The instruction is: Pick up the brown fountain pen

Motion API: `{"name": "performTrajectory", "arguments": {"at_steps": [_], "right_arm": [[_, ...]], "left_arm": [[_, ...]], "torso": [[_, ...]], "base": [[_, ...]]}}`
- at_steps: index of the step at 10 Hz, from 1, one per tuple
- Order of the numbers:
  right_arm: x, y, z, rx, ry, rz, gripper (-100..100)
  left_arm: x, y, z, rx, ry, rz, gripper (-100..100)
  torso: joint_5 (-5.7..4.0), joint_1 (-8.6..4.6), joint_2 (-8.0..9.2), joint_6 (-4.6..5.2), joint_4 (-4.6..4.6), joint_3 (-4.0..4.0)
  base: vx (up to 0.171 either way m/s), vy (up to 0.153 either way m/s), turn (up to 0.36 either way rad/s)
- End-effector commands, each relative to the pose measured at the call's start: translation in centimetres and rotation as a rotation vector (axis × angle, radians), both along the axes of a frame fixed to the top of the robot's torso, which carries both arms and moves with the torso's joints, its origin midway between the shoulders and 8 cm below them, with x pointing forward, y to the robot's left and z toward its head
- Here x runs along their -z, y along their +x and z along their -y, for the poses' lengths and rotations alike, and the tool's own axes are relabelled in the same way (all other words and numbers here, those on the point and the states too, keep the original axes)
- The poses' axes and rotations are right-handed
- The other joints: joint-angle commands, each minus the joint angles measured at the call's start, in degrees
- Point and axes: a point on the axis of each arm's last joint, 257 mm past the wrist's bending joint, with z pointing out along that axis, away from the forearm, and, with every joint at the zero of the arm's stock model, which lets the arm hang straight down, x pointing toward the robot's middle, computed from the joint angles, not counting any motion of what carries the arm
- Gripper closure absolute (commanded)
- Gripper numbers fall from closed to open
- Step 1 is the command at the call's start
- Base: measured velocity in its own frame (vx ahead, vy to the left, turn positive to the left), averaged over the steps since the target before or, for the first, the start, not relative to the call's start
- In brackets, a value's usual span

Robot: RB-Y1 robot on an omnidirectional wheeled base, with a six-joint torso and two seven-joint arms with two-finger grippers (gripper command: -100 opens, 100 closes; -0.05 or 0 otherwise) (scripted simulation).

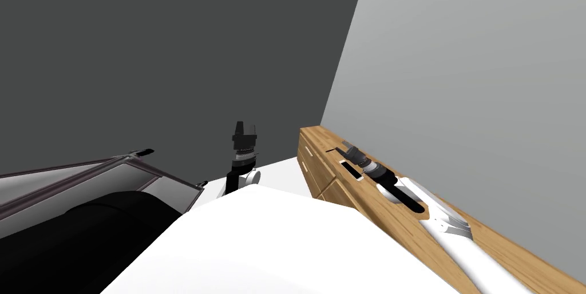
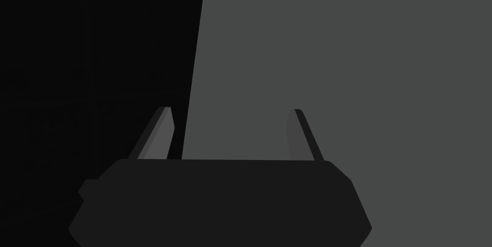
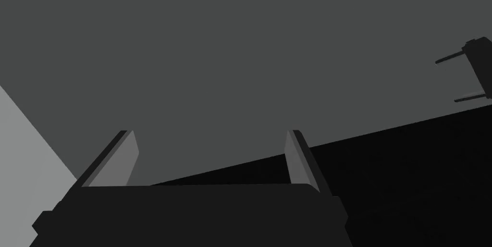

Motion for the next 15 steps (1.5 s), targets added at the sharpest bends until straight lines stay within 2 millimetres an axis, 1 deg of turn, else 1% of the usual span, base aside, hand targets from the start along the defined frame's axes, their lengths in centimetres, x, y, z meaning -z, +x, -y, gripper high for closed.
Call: {"name": "performTrajectory", "arguments": {"at_steps": [1, 2, 3, 4, 5, 6, 7, 8, 9, 10, 11, 12, 13, 14, 15], "right_arm": [[1.6, 0.2, 0.7, -0.013, -0.111, -0.007, -100], [2.0, 0.3, 1.4, -0.006, -0.137, -0.018, -100], [3.5, 0.3, 2.0, -0.019, -0.223, -0.025, -100], [3.8, 0.4, 2.6, -0.014, -0.25, -0.034, -100], [5.3, 0.2, 3.7, -0.024, -0.336, -0.048, -100], [5.5, 0.3, 4.1, -0.023, -0.362, -0.054, -100], [7.1, 0.0, 5.4, -0.034, -0.45, -0.071, -100], [7.3, 0.0, 5.9, -0.033, -0.474, -0.076, -100], [8.8, -0.4, 7.3, -0.047, -0.561, -0.095, -100], [8.9, -0.4, 7.8, -0.045, -0.583, -0.102, -100], [10.5, -1.0, 9.6, -0.058, -0.671, -0.127, -100], [10.5, -1.0, 9.9, -0.058, -0.69, -0.13, -100], [12.0, -1.7, 11.9, -0.072, -0.78, -0.16, -100], [12.0, -1.8, 12.2, -0.074, -0.794, -0.161, -100], [13.3, -2.7, 14.4, -0.091, -0.885, -0.194, -100]], "left_arm": [[0.0, 0.0, 0.0, 0.0, 0.0, 0.0, 0], [0.0, 0.0, 0.0, 0.0, 0.0, 0.0, 0], [0.0, 0.0, 0.0, 0.0, 0.0, 0.0, 0], [0.0, 0.0, 0.0, 0.0, 0.0, 0.0, 0], [0.0, 0.0, 0.0, 0.0, 0.0, 0.0, 0], [0.0, 0.0, 0.0, 0.0, 0.0, 0.0, 0], [0.0, 0.0, 0.0, 0.0, 0.0, 0.0, 0], [0.0, 0.0, 0.0, 0.0, 0.0, 0.0, 0], [0.0, 0.0, 0.0, 0.0, 0.0, 0.0, 0], [0.0, 0.0, 0.0, 0.0, 0.0, 0.0, 0], [0.0, 0.0, 0.0, 0.0, 0.0, 0.0, 0], [0.0, 0.0, 0.0, 0.0, 0.0, 0.0, 0], [0.0, 0.0, 0.0, 0.0, 0.0, 0.0, 0], [0.0, 0.0, 0.0, 0.0, 0.0, 0.0, 0], [0.0, 0.0, 0.0, 0.0, 0.0, 0.0, 0]], "torso": [[0.0, 0.0, 0.0, 0.0, 0.0, 0.0], [0.01, 0.03, -0.02, -0.02, 0.0, -0.01], [0.01, 0.03, -0.02, 0.0, 0.0, -0.01], [0.01, 0.04, -0.04, -0.02, -0.01, -0.02], [0.01, 0.03, -0.05, 0.0, -0.01, -0.03], [0.01, 0.06, -0.07, -0.02, -0.02, -0.04], [0.01, 0.05, -0.06, 0.0, -0.01, -0.04], [0.02, 0.08, -0.1, -0.02, -0.02, -0.05], [0.01, 0.06, -0.09, -0.01, -0.02, -0.06], [0.01, 0.08, -0.13, -0.03, -0.03, -0.07], [0.01, 0.06, -0.09, 0.0, -0.02, -0.06], [0.02, 0.11, -0.13, -0.02, -0.03, -0.07], [0.02, 0.11, -0.14, 0.0, -0.03, -0.08], [0.02, 0.11, -0.17, -0.02, -0.04, -0.1], [0.01, 0.07, -0.15, 0.0, -0.04, -0.09]], "base": [[0.015, 0.022, 0.074], [0.015, 0.019, 0.039], [0.022, 0.022, 0.086], [0.023, 0.018, 0.038], [0.028, 0.028, 0.083], [0.028, 0.02, 0.054], [0.04, 0.031, 0.093], [0.034, 0.022, 0.057], [0.043, 0.029, 0.122], [0.034, 0.022, 0.057], [0.046, 0.041, 0.114], [0.049, 0.032, 0.067], [0.06, 0.034, 0.131], [0.05, 0.02, 0.066], [0.066, 0.041, 0.149]]}}
